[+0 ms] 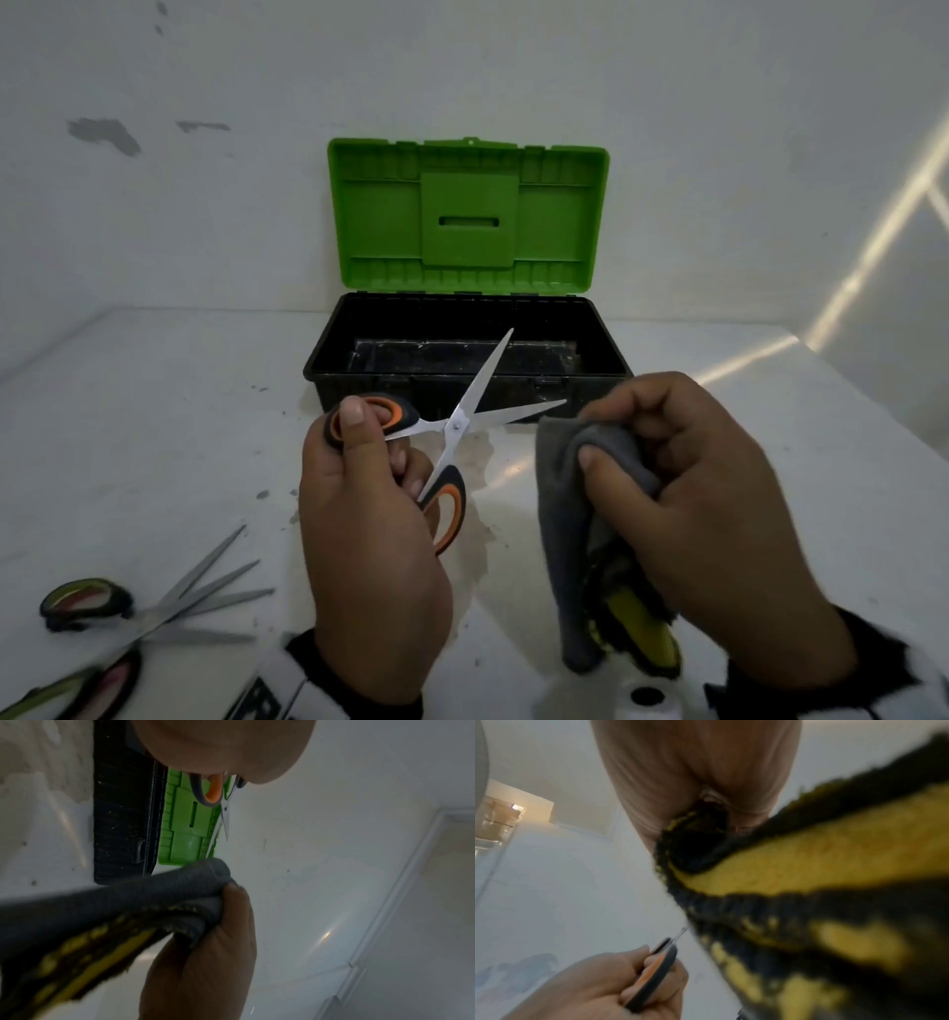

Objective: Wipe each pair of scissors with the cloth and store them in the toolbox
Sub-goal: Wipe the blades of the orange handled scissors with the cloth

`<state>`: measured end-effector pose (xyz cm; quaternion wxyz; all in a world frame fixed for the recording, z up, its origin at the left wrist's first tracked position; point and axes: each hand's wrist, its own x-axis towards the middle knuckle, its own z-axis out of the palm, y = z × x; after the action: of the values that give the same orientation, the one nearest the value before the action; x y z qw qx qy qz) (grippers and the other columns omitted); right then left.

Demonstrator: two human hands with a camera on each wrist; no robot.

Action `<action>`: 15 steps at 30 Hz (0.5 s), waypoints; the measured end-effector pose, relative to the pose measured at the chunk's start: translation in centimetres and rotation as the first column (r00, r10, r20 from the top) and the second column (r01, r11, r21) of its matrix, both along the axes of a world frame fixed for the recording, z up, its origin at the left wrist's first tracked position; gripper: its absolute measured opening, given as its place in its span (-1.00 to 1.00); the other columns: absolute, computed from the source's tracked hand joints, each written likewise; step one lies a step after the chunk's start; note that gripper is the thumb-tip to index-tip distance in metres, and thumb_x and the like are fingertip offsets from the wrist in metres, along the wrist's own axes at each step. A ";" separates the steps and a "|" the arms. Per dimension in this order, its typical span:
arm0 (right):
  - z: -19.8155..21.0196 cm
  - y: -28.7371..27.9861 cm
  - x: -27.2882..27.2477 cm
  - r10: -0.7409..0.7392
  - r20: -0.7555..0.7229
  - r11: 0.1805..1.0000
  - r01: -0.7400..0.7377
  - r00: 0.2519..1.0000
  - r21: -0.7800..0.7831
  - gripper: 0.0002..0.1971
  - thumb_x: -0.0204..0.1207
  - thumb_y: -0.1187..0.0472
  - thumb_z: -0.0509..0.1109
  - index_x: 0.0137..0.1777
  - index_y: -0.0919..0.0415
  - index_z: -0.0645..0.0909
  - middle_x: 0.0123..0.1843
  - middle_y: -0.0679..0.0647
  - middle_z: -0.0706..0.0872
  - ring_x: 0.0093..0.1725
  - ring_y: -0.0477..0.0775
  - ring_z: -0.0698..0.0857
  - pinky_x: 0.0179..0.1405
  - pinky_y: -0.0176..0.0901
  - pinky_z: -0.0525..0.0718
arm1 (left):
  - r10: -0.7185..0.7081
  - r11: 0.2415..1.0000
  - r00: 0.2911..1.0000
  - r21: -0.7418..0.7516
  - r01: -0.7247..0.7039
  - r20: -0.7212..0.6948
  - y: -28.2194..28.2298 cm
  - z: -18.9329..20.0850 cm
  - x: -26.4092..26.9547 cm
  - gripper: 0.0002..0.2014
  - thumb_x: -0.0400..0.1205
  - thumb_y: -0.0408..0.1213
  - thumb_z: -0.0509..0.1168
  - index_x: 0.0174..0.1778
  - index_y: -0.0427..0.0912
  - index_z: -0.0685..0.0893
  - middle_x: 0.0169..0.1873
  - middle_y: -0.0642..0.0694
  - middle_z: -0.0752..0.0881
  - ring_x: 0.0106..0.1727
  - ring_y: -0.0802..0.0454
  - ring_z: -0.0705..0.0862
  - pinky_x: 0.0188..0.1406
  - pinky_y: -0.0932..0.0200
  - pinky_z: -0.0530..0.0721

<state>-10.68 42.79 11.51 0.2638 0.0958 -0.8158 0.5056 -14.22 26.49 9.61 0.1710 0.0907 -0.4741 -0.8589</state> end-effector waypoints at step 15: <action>-2.1 -5.6 -1.7 -0.124 -0.303 0.911 0.229 0.945 0.342 -0.77 0.46 0.13 0.49 0.06 0.21 0.77 -0.02 0.03 0.76 0.01 -0.34 0.52 0.19 -0.70 0.42 | 0.070 0.997 0.997 -0.026 -0.070 -0.021 -0.4 -0.4 1.6 -0.65 0.78 -0.01 0.05 -0.26 0.03 0.60 -0.57 0.13 0.39 -0.55 0.19 0.31 -0.52 0.19 0.19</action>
<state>-12.36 37.23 9.41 0.3963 0.1386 -0.8576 0.2971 -12.63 26.13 9.23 0.2070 0.0964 -0.4802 -0.8469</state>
